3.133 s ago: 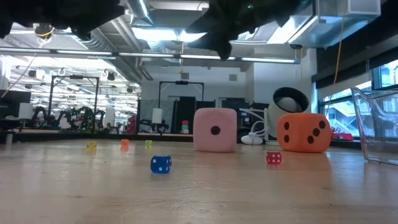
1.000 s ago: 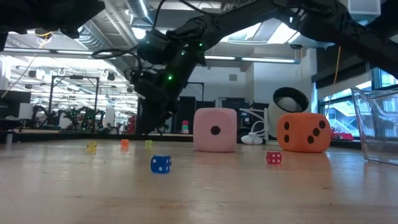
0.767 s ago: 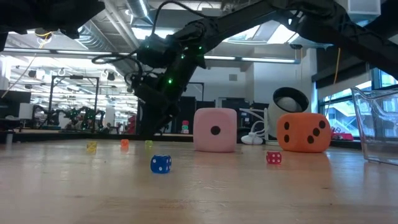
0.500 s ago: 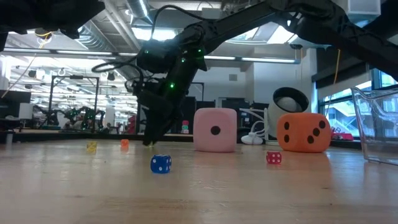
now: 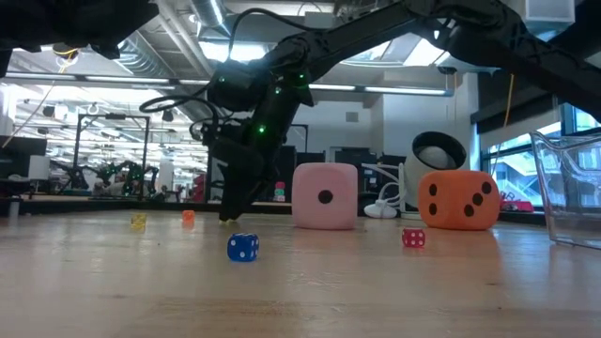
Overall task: Pick & Place Dice
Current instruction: Put the small green die into the transparent container
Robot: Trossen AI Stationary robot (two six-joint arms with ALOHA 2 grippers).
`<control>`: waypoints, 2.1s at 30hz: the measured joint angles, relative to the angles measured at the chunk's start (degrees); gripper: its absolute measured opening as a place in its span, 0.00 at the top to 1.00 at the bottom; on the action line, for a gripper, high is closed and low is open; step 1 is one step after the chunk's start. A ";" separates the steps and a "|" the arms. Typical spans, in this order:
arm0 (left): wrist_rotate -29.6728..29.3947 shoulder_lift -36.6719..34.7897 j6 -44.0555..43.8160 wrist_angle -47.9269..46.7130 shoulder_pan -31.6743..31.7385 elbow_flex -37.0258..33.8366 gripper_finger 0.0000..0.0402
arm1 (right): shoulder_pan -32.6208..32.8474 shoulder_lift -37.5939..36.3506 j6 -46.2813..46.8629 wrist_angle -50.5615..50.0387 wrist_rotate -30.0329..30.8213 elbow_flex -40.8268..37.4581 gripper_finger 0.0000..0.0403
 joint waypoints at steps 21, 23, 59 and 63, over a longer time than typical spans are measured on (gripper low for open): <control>0.00 0.00 -0.05 -0.03 0.00 0.00 0.64 | 0.00 -0.02 1.44 1.07 -0.46 0.00 0.79; 0.00 -0.01 -0.07 -0.34 0.00 0.00 0.64 | 0.00 -0.02 1.44 1.32 -0.46 0.00 0.84; -3.72 -0.06 -1.51 -1.73 0.00 0.00 0.64 | 3.06 -10.25 1.28 -0.66 2.76 0.00 0.87; -4.30 -0.06 -1.55 -1.76 0.00 0.00 0.64 | 4.06 -14.40 1.24 -1.36 6.14 0.00 0.87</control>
